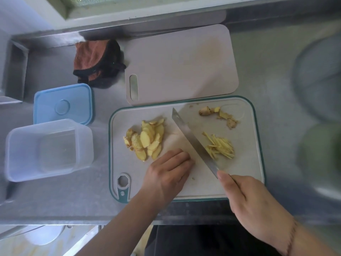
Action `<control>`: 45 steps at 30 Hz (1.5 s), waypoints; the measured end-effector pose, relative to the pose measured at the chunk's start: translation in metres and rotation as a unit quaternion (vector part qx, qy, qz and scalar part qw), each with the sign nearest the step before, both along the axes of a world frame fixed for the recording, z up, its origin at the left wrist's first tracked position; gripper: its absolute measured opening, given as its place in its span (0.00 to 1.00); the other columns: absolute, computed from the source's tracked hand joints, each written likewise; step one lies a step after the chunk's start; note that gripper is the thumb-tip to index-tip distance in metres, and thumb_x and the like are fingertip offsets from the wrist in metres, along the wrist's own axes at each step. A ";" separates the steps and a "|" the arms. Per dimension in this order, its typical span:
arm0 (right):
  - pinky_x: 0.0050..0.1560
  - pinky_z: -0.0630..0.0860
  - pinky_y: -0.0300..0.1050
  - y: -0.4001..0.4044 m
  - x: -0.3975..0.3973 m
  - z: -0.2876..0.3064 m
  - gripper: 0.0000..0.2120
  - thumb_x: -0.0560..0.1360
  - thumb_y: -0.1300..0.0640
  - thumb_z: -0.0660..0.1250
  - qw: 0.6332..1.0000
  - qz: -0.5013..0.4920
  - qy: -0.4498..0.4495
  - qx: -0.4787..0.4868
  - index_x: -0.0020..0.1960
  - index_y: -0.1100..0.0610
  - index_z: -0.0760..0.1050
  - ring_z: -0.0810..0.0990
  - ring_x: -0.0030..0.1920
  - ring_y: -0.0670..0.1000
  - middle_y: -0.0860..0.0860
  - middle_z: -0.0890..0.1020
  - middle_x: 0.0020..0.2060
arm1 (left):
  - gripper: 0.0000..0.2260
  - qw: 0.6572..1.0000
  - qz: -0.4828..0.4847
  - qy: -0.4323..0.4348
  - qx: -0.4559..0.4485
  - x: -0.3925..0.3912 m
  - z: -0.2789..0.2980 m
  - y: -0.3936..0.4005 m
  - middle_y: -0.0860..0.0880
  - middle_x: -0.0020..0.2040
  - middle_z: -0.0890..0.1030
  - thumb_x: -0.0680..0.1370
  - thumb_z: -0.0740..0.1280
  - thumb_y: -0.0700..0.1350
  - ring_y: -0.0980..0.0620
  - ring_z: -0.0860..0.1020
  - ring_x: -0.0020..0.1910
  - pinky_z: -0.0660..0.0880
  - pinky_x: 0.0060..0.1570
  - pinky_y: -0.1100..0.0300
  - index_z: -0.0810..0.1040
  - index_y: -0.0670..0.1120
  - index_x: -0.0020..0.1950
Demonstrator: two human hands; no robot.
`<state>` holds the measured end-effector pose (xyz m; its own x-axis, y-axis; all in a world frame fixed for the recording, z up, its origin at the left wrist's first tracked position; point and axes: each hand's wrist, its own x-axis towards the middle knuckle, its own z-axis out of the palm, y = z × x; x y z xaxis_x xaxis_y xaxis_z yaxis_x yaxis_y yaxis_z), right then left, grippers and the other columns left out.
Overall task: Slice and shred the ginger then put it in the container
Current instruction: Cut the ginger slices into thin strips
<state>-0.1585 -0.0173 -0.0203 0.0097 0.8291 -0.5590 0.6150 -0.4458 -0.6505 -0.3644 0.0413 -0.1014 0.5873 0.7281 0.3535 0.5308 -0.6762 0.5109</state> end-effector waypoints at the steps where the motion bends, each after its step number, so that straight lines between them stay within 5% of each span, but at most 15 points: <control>1: 0.27 0.63 0.39 -0.002 -0.002 0.002 0.32 0.69 0.27 0.43 1.000 0.001 0.007 0.000 0.27 0.54 0.60 0.66 0.23 0.46 0.50 0.68 0.21 | 0.04 1.000 0.003 -0.004 -0.003 -0.001 0.000 -0.001 0.44 0.51 0.85 0.77 0.74 0.36 0.46 0.83 0.53 0.79 0.60 0.56 0.86 0.39 0.50; 11: 0.29 0.64 0.37 -0.008 -0.014 0.010 0.25 0.72 0.34 0.48 0.999 0.016 0.034 -0.036 0.27 0.52 0.60 0.70 0.26 0.45 0.45 0.70 0.21 | 0.04 0.999 0.028 -0.018 -0.009 -0.002 0.005 -0.010 0.44 0.51 0.86 0.76 0.74 0.35 0.46 0.84 0.53 0.81 0.53 0.53 0.87 0.38 0.49; 21: 0.27 0.61 0.44 -0.002 0.031 -0.011 0.38 0.63 0.20 0.44 0.997 -0.069 0.030 -0.023 0.29 0.57 0.61 0.62 0.22 0.46 0.49 0.64 0.20 | 0.04 0.998 0.054 -0.014 -0.028 0.002 0.007 -0.011 0.45 0.49 0.85 0.75 0.74 0.37 0.48 0.83 0.50 0.80 0.55 0.56 0.87 0.39 0.48; 24: 0.29 0.65 0.46 -0.001 0.032 -0.012 0.35 0.67 0.23 0.44 1.000 -0.023 0.015 -0.001 0.28 0.56 0.61 0.65 0.23 0.46 0.50 0.66 0.21 | 0.05 0.997 0.065 -0.049 -0.003 0.007 0.018 -0.010 0.44 0.47 0.85 0.73 0.75 0.33 0.47 0.82 0.49 0.80 0.53 0.54 0.86 0.37 0.47; 28: 0.30 0.69 0.38 -0.005 0.033 0.004 0.30 0.70 0.28 0.40 0.994 0.074 -0.080 0.006 0.36 0.50 0.68 0.73 0.28 0.45 0.48 0.73 0.26 | 0.08 0.991 0.025 -0.110 0.073 0.019 0.055 -0.011 0.44 0.45 0.84 0.72 0.74 0.34 0.43 0.81 0.47 0.78 0.52 0.53 0.83 0.43 0.49; 31: 0.34 0.76 0.37 -0.010 0.036 0.011 0.33 0.66 0.28 0.32 0.970 0.155 -0.185 0.031 0.46 0.46 0.66 0.77 0.34 0.44 0.45 0.76 0.34 | 0.01 0.997 -0.007 -0.058 0.042 0.032 0.066 -0.004 0.50 0.44 0.83 0.74 0.73 0.41 0.47 0.79 0.46 0.75 0.49 0.54 0.83 0.46 0.43; 34: 0.31 0.68 0.39 -0.010 0.039 0.014 0.35 0.64 0.28 0.26 0.945 0.207 -0.246 0.067 0.46 0.47 0.63 0.77 0.36 0.47 0.46 0.75 0.35 | 0.05 0.999 -0.015 0.049 -0.008 0.042 0.061 0.006 0.55 0.41 0.81 0.76 0.72 0.47 0.53 0.78 0.45 0.75 0.49 0.52 0.82 0.49 0.39; 37: 0.33 0.66 0.42 -0.010 0.041 0.016 0.34 0.68 0.29 0.31 0.930 0.235 -0.273 0.073 0.48 0.49 0.66 0.82 0.42 0.49 0.48 0.80 0.42 | 0.07 0.992 -0.033 0.099 -0.071 0.051 0.060 0.008 0.56 0.40 0.79 0.77 0.68 0.48 0.54 0.76 0.42 0.75 0.48 0.53 0.82 0.50 0.40; 41: 0.22 0.52 0.39 -0.009 0.040 0.017 0.29 0.73 0.29 0.34 0.907 0.241 -0.322 0.123 0.41 0.49 0.64 0.77 0.29 0.49 0.49 0.77 0.31 | 0.07 0.983 0.008 0.132 -0.124 0.068 0.067 0.013 0.55 0.38 0.80 0.75 0.70 0.47 0.54 0.76 0.38 0.77 0.44 0.56 0.84 0.50 0.38; 45: 0.24 0.54 0.39 -0.009 0.039 0.018 0.33 0.69 0.29 0.30 0.917 0.239 -0.293 0.126 0.46 0.49 0.65 0.76 0.34 0.49 0.47 0.75 0.36 | 0.08 0.975 0.040 0.154 -0.154 0.083 0.069 0.022 0.53 0.38 0.82 0.76 0.70 0.47 0.53 0.77 0.39 0.77 0.46 0.55 0.86 0.49 0.38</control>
